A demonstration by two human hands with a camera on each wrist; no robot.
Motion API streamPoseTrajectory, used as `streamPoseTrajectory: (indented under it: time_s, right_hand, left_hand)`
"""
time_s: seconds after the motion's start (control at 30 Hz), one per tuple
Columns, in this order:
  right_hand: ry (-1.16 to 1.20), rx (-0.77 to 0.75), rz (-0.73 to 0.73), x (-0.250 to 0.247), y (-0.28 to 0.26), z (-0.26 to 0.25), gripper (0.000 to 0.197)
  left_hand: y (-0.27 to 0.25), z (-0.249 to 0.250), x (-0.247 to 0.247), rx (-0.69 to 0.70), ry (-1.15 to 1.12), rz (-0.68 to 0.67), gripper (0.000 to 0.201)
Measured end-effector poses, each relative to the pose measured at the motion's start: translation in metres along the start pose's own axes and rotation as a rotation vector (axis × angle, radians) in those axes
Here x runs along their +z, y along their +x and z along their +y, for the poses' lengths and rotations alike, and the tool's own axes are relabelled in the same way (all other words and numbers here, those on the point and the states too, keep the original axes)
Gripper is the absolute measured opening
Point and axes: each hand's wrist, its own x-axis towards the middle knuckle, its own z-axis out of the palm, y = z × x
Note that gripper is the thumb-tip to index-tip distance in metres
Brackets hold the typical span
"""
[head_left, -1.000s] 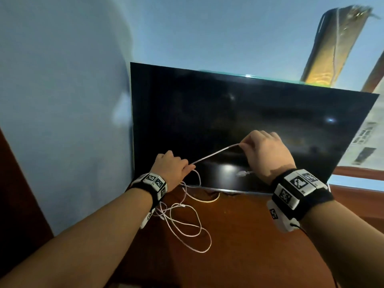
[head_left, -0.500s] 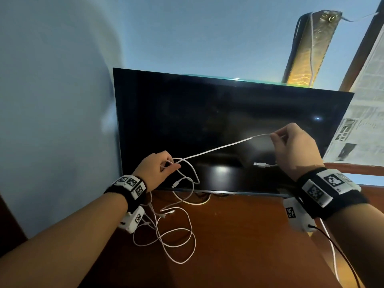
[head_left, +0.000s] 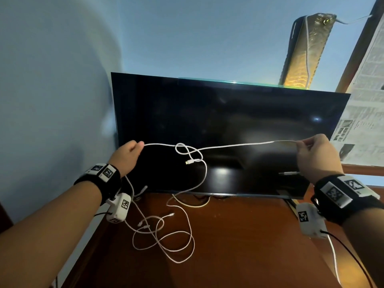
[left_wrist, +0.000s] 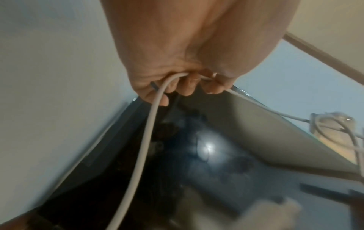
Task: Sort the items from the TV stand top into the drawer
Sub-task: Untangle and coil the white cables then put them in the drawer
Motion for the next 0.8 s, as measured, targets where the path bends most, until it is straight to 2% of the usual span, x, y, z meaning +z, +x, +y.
streamPoseTrajectory:
  time_s: [0.17,0.27,0.37,0.43,0.53,0.63,0.67,0.73,0.8]
  right_hand:
    - [0.027,0.114,0.074,-0.007,0.007,0.012,0.023]
    - [0.027,0.114,0.093,-0.012,0.011,0.017,0.025]
    - [0.059,0.021,0.037,-0.008,0.006,0.007,0.025]
    - [0.100,-0.051,-0.006,-0.001,0.000,-0.003,0.021]
    - [0.219,-0.162,-0.083,0.011,-0.013,-0.024,0.017]
    - [0.417,-0.284,-0.227,0.019,-0.037,-0.054,0.014]
    - [0.467,-0.327,-0.265,0.022,-0.044,-0.063,0.013]
    - [0.538,-0.404,-0.318,0.023,-0.054,-0.076,0.011]
    - [0.584,-0.460,-0.336,0.022,-0.058,-0.084,0.010]
  left_hand:
    - [0.026,-0.041,-0.022,-0.314,0.211,0.194,0.053]
    - [0.031,-0.054,-0.028,-0.367,0.251,0.178,0.050]
    - [0.025,-0.045,-0.016,-0.347,0.327,0.064,0.035]
    - [0.017,-0.027,-0.003,-0.284,0.395,0.003,0.032]
    - [-0.008,0.019,0.026,-0.089,0.260,-0.093,0.047]
    - [-0.049,0.078,0.062,0.135,0.053,-0.329,0.077]
    - [-0.062,0.095,0.075,0.166,0.032,-0.397,0.086]
    - [-0.081,0.113,0.103,0.137,-0.014,-0.495,0.101]
    - [-0.093,0.115,0.128,0.080,-0.067,-0.553,0.100]
